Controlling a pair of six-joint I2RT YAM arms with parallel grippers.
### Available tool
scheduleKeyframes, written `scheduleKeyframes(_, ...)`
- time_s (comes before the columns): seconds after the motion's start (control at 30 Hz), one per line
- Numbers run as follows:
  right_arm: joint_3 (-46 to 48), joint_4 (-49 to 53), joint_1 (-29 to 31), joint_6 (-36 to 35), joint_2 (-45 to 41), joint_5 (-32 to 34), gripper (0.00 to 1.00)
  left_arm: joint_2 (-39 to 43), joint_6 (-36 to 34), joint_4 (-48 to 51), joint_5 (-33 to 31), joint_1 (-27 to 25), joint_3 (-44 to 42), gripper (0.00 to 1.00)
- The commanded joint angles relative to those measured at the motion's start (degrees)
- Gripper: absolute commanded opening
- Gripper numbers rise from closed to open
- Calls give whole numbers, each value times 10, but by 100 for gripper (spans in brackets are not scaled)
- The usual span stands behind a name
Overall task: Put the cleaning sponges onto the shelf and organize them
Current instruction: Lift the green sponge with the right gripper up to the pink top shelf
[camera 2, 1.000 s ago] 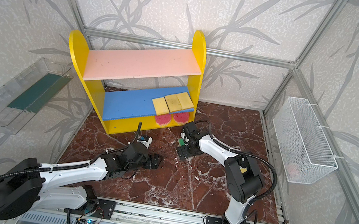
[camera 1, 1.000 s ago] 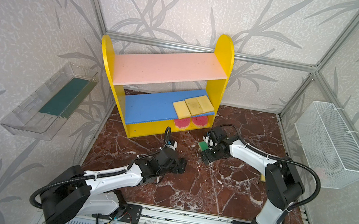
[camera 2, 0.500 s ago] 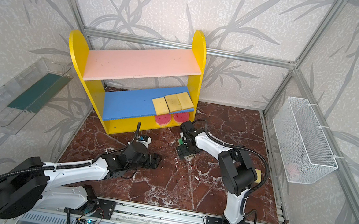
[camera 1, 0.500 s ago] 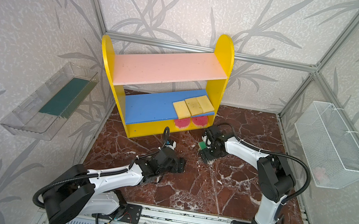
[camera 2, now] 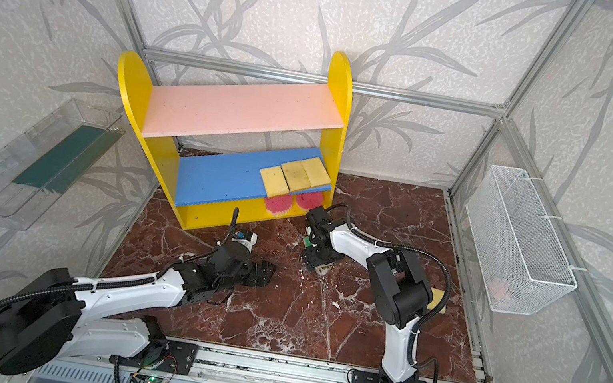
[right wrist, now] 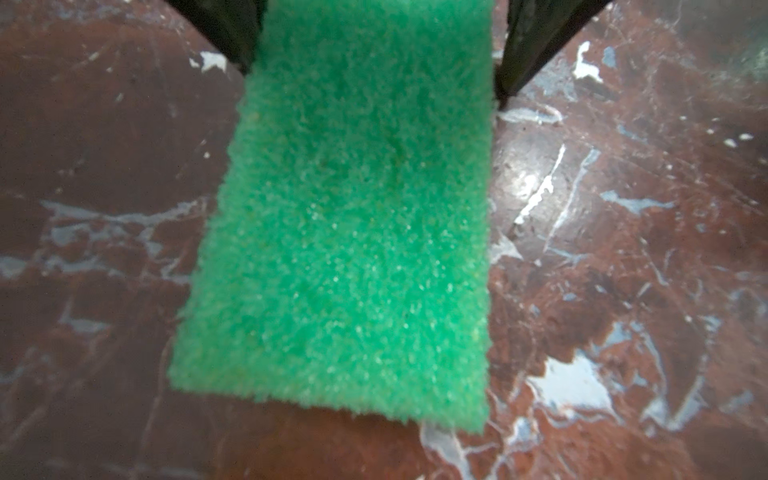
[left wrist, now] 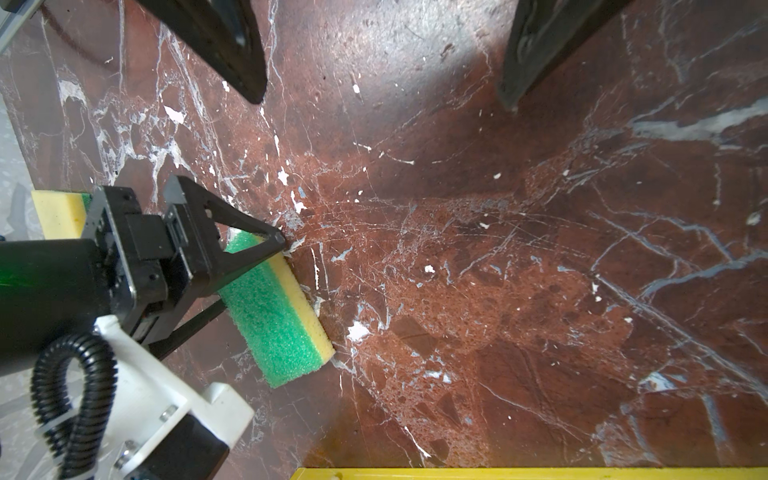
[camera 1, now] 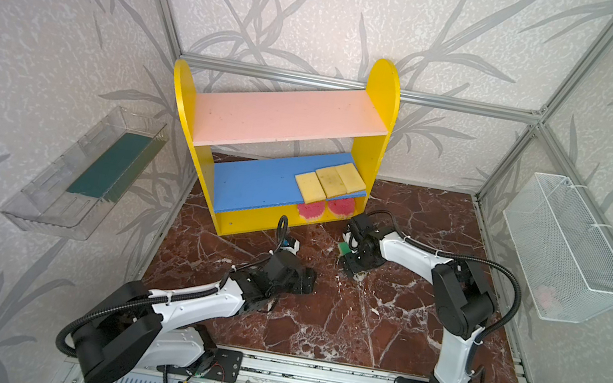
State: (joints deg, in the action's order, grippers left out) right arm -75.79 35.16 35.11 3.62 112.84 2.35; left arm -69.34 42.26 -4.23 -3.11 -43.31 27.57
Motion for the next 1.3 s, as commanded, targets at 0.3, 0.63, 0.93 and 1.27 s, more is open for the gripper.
scheduleKeyframes(0.3, 41, 20, -3, 21, -60, 10, 61, 68, 17, 43, -19, 6, -12, 89)
scheduleKeyframes(0.63, 68, 24, -2, 36, -220, 5, 59, 150, 20, 111, -39, 8, -12, 89)
scheduleKeyframes(0.93, 64, -6, 0, 35, -378, -2, 59, 274, 1, 232, -82, 19, 23, 90)
scheduleKeyframes(1.27, -105, -33, -1, 0, -321, 4, 57, 310, -30, 311, -100, 39, 77, 89)
